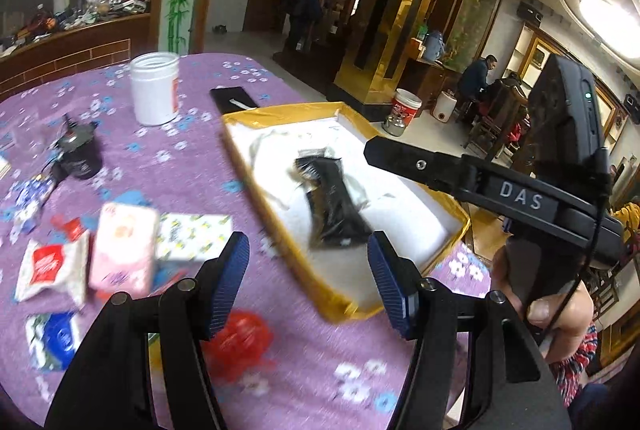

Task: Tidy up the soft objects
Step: 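Grasp the blue-white tissue pack with the left gripper while the right grasps the red bag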

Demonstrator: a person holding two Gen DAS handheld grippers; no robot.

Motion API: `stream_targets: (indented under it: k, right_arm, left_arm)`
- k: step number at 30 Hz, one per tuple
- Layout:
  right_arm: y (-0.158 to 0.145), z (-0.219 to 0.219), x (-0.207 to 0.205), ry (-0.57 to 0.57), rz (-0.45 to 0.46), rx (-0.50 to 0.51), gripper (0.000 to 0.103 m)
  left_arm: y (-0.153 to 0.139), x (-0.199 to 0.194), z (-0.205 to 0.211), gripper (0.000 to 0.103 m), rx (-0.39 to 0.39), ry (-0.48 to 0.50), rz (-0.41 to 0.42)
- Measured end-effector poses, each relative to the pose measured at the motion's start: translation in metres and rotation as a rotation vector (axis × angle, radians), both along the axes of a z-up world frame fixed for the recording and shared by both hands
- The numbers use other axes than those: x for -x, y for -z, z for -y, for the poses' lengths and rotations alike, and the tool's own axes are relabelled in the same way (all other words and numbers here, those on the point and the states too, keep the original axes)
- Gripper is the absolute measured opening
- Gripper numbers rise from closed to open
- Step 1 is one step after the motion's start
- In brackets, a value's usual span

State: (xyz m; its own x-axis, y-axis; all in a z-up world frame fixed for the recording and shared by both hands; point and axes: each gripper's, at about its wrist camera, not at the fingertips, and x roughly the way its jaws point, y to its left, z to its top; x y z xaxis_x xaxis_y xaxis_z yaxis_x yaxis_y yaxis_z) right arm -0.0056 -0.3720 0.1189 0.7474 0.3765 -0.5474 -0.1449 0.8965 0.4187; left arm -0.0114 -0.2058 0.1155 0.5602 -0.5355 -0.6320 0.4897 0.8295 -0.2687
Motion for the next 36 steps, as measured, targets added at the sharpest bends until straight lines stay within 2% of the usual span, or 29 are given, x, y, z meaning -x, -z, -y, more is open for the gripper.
stream_targets:
  k: [6, 9, 16, 19, 21, 23, 24, 25, 26, 29, 36]
  right_arm:
    - [0.024, -0.041, 0.007, -0.112, -0.061, 0.022, 0.057]
    - [0.041, -0.062, 0.010, -0.176, -0.100, 0.056, 0.057]
    - [0.074, -0.112, 0.000, -0.284, -0.189, 0.126, 0.057]
    - [0.080, -0.127, 0.001, -0.300, -0.186, 0.206, 0.065]
    - [0.086, -0.139, 0.001, -0.326, -0.178, 0.262, 0.070]
    - [0.090, -0.143, 0.004, -0.322, -0.163, 0.307, 0.070]
    - [0.091, -0.148, 0.006, -0.318, -0.144, 0.342, 0.068]
    - [0.091, -0.150, 0.008, -0.318, -0.132, 0.358, 0.055]
    - [0.091, -0.152, 0.010, -0.318, -0.121, 0.380, 0.053]
    - [0.087, -0.152, 0.014, -0.324, -0.101, 0.370, 0.051]
    - [0.076, -0.134, 0.027, -0.317, -0.076, 0.322, 0.051]
  left_arm:
    - [0.012, 0.018, -0.057, 0.060, 0.022, -0.050, -0.007]
    - [0.025, 0.027, -0.098, 0.060, 0.033, -0.104, -0.041]
    - [0.056, 0.036, -0.186, 0.060, 0.058, -0.301, -0.110]
    - [0.063, 0.035, -0.207, 0.061, 0.074, -0.344, -0.130]
    - [0.067, 0.033, -0.215, 0.066, 0.094, -0.354, -0.147]
    - [0.070, 0.031, -0.217, 0.075, 0.104, -0.366, -0.148]
    - [0.072, 0.029, -0.217, 0.075, 0.100, -0.368, -0.150]
    - [0.072, 0.029, -0.217, 0.075, 0.091, -0.368, -0.156]
    - [0.074, 0.027, -0.214, 0.075, 0.083, -0.364, -0.163]
    - [0.078, 0.018, -0.200, 0.075, 0.026, -0.338, -0.186]
    - [0.085, 0.002, -0.168, 0.075, -0.138, -0.345, -0.164]
